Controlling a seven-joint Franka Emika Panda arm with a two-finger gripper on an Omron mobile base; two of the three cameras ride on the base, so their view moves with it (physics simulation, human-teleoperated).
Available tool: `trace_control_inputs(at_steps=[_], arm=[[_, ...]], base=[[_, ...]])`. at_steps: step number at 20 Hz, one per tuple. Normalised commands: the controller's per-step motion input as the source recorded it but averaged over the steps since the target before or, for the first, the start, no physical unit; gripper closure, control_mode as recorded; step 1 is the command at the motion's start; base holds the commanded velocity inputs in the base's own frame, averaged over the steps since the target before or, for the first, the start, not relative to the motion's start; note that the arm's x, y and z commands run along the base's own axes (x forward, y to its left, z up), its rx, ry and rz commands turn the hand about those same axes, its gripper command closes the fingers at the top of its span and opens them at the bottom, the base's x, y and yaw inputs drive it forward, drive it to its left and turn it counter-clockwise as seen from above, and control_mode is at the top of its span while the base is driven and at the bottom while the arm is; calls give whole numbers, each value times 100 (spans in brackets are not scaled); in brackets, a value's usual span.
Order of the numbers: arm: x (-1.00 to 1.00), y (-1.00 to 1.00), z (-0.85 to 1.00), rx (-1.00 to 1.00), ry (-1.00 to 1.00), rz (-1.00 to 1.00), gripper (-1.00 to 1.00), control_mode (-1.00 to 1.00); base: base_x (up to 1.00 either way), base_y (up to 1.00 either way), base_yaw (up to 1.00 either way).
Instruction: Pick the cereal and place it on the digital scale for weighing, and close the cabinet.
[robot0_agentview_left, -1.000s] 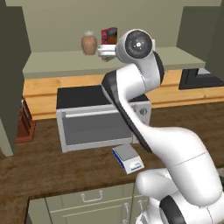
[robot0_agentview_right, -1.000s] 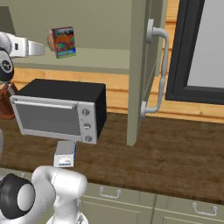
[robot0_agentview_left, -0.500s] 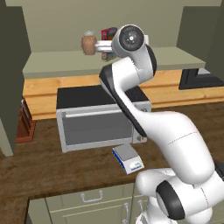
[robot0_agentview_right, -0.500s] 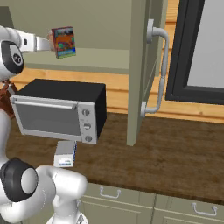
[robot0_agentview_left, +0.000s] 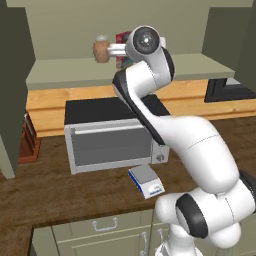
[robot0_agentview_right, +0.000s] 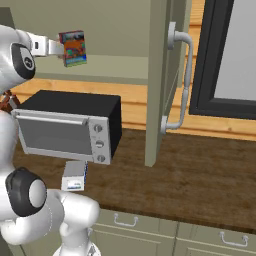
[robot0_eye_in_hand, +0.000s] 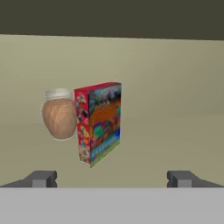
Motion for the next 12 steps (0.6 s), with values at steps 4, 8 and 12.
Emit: trace_control_inputs(at_steps=[4,8,12], arm=[[37,0,0,0,0,0,-100,-100],[37,0,0,0,0,0,-100,-100],[26,10,0,-1,0,0,-100,-100]], base=[[0,0,0],[0,0,0],[0,0,0]])
